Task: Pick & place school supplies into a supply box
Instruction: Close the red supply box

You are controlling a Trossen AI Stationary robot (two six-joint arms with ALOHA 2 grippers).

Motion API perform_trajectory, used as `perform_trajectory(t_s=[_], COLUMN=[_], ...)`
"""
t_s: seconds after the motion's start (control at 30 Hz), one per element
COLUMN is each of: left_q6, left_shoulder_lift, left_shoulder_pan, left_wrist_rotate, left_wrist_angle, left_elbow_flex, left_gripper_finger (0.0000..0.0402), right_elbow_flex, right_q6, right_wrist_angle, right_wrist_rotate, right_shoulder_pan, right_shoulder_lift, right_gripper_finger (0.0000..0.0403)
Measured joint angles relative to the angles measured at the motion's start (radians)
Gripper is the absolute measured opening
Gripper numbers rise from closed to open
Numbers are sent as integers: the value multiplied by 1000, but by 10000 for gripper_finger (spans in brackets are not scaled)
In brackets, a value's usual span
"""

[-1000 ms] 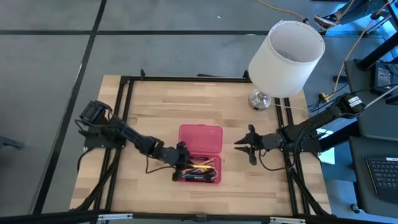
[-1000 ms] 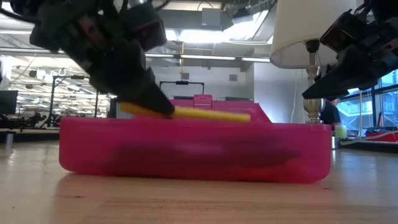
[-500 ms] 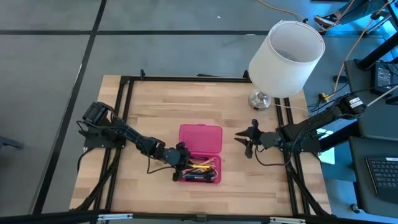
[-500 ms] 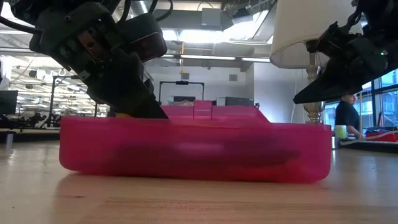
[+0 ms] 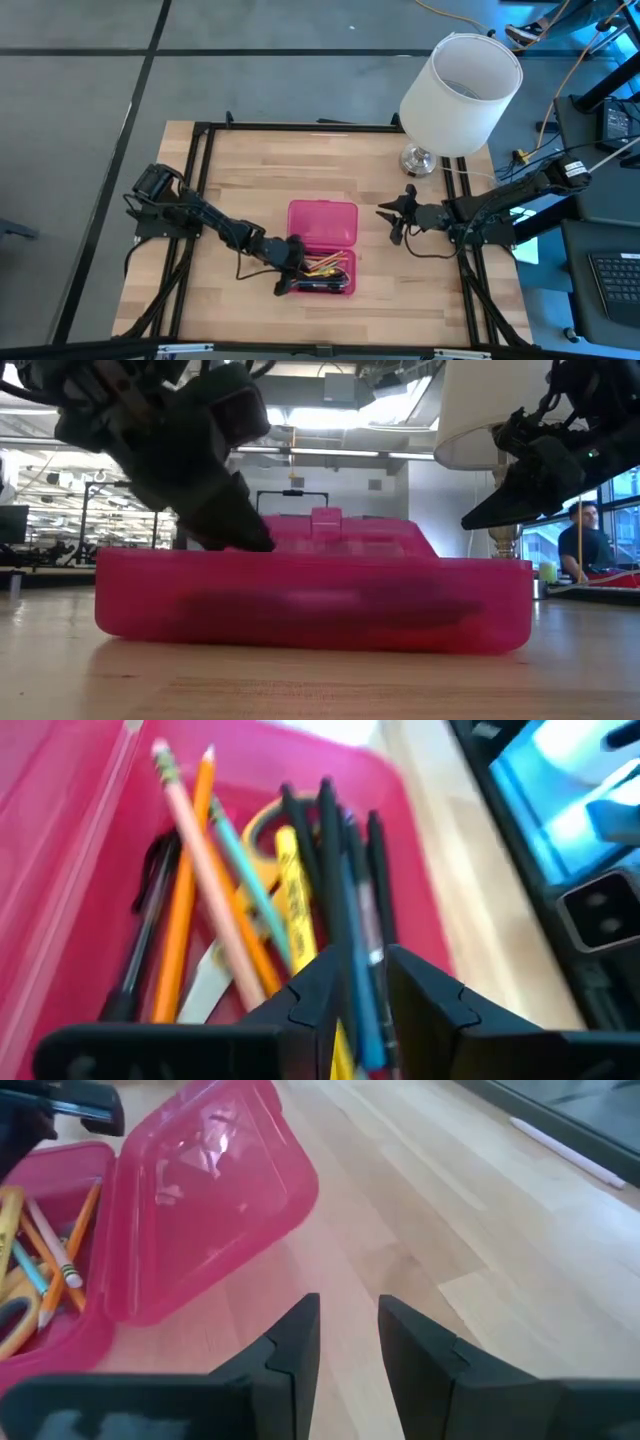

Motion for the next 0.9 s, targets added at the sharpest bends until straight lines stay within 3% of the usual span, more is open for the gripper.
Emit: perform_trajectory(t_s=[0.2, 0.4, 0.5, 0.73, 0.9], left_q6=[40, 64, 70, 27, -56], left_shoulder_lift=[-63, -166, -181, -181, -123], left_shoulder_pan=[0, -40, -93, -276, -399], left_wrist_rotate=[51, 168, 151, -262, -481], left_wrist_angle=[5, 6, 8, -35, -3], left_elbow_flex=[-1, -1, 0, -1, 0], left_gripper_finger=[81, 78, 77, 81, 79], right_elbow_flex=[0, 0, 0, 0, 0], right_q6=[-9, -26, -10, 1, 49], right_wrist_angle=[31, 45, 44, 44, 43], right_wrist_rotate=[-14, -20, 0, 7, 9], right_shoulder_pan=[0, -6, -24, -70, -102], right_shoulder_lift=[0, 0, 0, 0, 0], right_gripper_finger=[108, 108, 108, 108, 108])
